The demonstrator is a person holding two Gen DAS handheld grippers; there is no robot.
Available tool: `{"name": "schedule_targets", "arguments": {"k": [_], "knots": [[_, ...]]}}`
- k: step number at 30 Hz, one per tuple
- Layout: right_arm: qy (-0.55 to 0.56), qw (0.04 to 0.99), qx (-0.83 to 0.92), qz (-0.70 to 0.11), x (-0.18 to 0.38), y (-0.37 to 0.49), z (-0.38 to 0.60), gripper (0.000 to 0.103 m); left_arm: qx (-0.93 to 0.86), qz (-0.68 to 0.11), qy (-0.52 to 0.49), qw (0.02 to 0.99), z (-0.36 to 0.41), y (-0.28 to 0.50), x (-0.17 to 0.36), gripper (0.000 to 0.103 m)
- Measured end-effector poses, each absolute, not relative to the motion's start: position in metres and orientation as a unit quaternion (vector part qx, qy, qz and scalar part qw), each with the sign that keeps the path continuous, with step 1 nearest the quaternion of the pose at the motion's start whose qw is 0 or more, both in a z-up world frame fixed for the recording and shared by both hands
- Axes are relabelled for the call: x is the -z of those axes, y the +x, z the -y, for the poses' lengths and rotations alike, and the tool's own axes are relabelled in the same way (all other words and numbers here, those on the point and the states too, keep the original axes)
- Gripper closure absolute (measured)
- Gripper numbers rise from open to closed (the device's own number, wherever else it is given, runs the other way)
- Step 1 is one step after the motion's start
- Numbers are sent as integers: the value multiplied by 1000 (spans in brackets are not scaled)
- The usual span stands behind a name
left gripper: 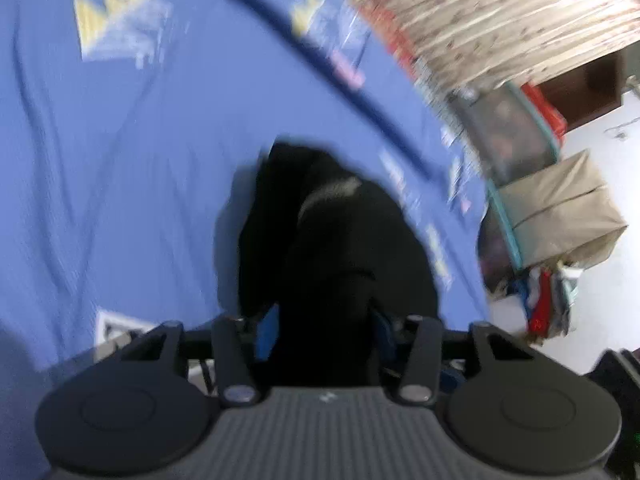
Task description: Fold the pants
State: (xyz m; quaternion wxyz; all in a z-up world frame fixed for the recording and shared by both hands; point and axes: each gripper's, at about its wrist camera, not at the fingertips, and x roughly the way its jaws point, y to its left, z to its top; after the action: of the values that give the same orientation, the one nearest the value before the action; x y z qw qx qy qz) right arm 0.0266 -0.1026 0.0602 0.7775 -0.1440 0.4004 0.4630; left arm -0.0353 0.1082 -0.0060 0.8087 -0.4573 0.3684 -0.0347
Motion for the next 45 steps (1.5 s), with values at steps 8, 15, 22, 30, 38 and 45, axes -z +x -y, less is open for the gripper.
{"name": "schedule_targets", "arguments": {"k": [8, 15, 22, 30, 38, 45], "knots": [[-82, 774, -450, -438, -56, 39, 120, 79, 37, -366, -466, 805, -108, -35, 15, 58], [-30, 797, -444, -408, -79, 43, 154, 75, 33, -345, -439, 829, -110, -53, -6, 35], [32, 839, -372, -396, -86, 73, 205, 64, 23, -333, -439, 834, -111, -66, -15, 22], [115, 836, -303, -443, -63, 95, 243, 57, 18, -352, -423, 834, -101, -65, -9, 16], [209, 791, -253, -516, -34, 102, 263, 55, 4, -371, -429, 824, -104, -65, 3, 14], [302, 738, -214, -564, -10, 105, 283, 53, 4, -377, -426, 822, -104, -64, 8, 13]]}}
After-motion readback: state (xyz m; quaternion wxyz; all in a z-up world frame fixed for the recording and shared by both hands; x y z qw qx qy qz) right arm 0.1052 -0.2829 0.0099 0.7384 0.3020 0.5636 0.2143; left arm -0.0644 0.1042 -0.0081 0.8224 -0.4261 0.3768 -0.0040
